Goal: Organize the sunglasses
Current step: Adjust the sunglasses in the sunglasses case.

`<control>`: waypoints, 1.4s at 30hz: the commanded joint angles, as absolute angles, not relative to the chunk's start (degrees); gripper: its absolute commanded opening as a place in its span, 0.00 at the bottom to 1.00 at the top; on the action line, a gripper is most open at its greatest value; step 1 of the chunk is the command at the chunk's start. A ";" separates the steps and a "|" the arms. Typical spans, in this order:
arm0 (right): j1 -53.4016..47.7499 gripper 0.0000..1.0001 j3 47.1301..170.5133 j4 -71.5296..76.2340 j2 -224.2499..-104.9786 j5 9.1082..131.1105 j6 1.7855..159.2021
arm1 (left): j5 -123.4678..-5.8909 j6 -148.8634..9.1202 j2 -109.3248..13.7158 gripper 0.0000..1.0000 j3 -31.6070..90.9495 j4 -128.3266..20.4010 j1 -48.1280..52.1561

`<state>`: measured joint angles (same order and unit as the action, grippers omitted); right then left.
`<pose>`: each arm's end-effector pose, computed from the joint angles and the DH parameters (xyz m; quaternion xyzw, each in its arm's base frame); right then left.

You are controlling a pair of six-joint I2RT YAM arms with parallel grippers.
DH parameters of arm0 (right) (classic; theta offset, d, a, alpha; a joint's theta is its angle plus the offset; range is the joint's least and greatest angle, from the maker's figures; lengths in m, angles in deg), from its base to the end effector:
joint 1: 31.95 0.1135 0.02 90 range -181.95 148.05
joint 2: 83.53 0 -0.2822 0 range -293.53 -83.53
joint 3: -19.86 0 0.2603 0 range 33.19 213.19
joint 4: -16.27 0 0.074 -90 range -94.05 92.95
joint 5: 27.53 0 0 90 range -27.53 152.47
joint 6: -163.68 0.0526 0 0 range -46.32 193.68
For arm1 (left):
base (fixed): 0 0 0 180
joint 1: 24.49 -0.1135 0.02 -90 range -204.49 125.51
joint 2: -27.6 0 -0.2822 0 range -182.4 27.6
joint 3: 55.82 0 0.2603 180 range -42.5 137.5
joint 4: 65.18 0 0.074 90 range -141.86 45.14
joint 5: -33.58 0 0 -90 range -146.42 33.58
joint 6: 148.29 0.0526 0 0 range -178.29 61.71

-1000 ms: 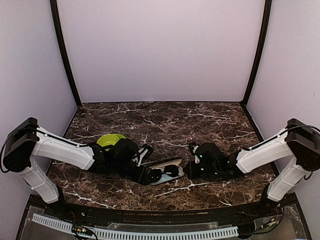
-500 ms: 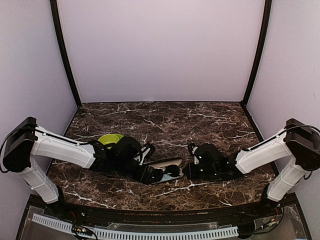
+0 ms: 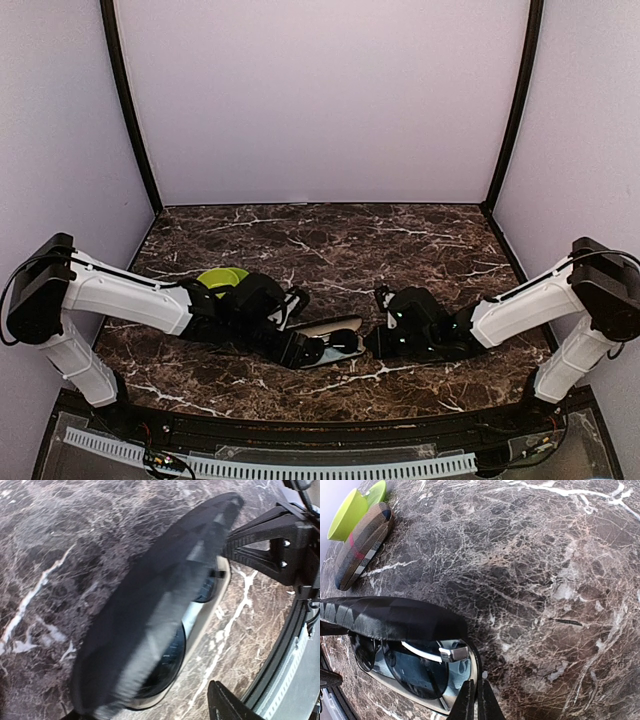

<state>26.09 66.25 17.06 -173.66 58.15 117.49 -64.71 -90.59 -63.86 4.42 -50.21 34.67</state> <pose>0.1628 0.2535 0.1296 -0.0986 0.9110 0.2879 0.2782 0.1663 -0.2933 0.1697 0.2412 0.8938 -0.3133 0.2117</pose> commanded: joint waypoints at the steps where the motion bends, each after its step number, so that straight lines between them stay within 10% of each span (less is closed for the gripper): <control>1: 26.85 0.05 66.94 18.96 -174.23 58.11 117.60 | -62.20 -91.15 -62.02 0.69 4.51 -47.63 35.02; 26: 26.99 0.04 66.98 18.72 -173.80 58.05 117.27 | -57.07 -83.80 -50.32 0.82 1.67 -45.59 35.15; 42: 27.02 0.05 68.10 17.86 -174.40 58.55 116.48 | -61.70 -51.69 -63.58 0.99 15.64 -41.52 35.15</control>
